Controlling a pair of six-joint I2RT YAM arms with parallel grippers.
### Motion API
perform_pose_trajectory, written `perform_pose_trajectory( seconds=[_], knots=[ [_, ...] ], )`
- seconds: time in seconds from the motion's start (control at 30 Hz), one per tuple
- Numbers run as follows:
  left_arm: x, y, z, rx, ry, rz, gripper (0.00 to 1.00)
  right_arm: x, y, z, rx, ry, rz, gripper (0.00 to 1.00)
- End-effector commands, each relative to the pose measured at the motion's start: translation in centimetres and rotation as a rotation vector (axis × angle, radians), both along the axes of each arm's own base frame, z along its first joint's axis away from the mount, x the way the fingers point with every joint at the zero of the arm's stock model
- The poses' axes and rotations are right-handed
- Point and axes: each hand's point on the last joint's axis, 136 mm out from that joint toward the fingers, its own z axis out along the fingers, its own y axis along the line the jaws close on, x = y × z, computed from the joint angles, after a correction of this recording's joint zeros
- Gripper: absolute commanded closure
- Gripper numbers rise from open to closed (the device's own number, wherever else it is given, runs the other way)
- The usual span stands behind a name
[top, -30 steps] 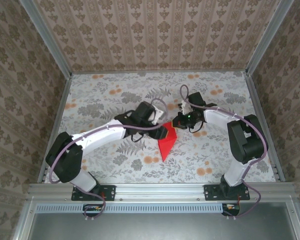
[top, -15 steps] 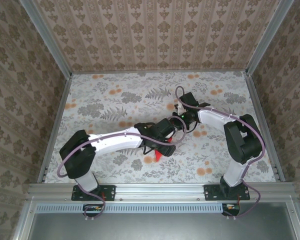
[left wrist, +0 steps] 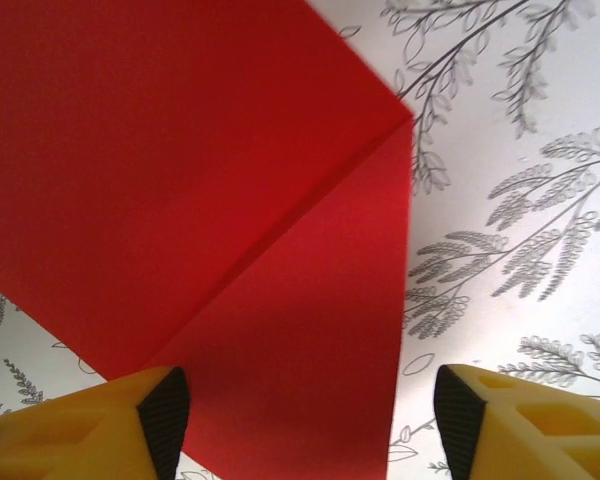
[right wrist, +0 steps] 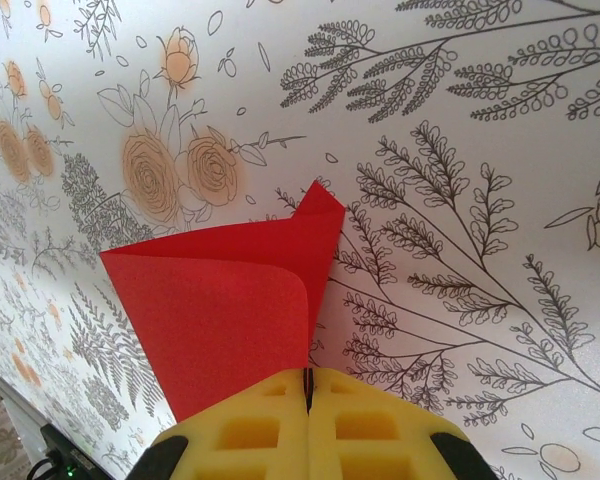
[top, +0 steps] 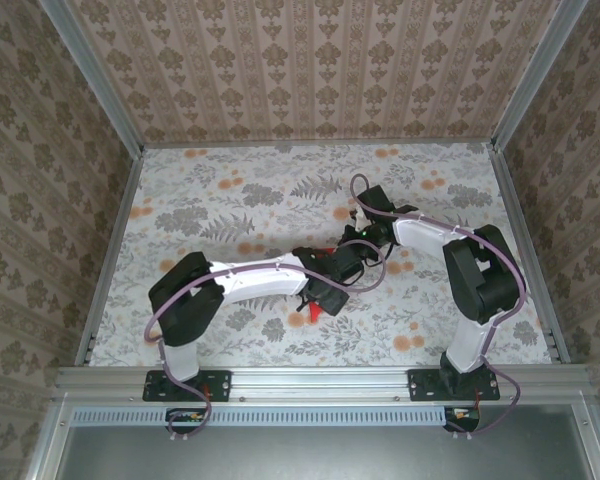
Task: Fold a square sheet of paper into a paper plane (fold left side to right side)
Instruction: Fold the wing for the fifth time at the center of the table.
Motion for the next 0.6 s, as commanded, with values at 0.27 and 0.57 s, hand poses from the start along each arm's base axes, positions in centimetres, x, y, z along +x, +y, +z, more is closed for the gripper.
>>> perform_pose_trajectory(
  seconds=[0.27,0.57],
  knots=[
    [0.1,0.1,-0.7,0.042,-0.003,0.003,0.65,0.3,-0.1,-0.6,-0.035,0.029,-0.021,1.00],
    [0.2,0.0,-1.1,0.018,0.018,0.016,0.81,0.7,-0.1,-0.7,-0.041,0.013,-0.014,1.00]
  ],
)
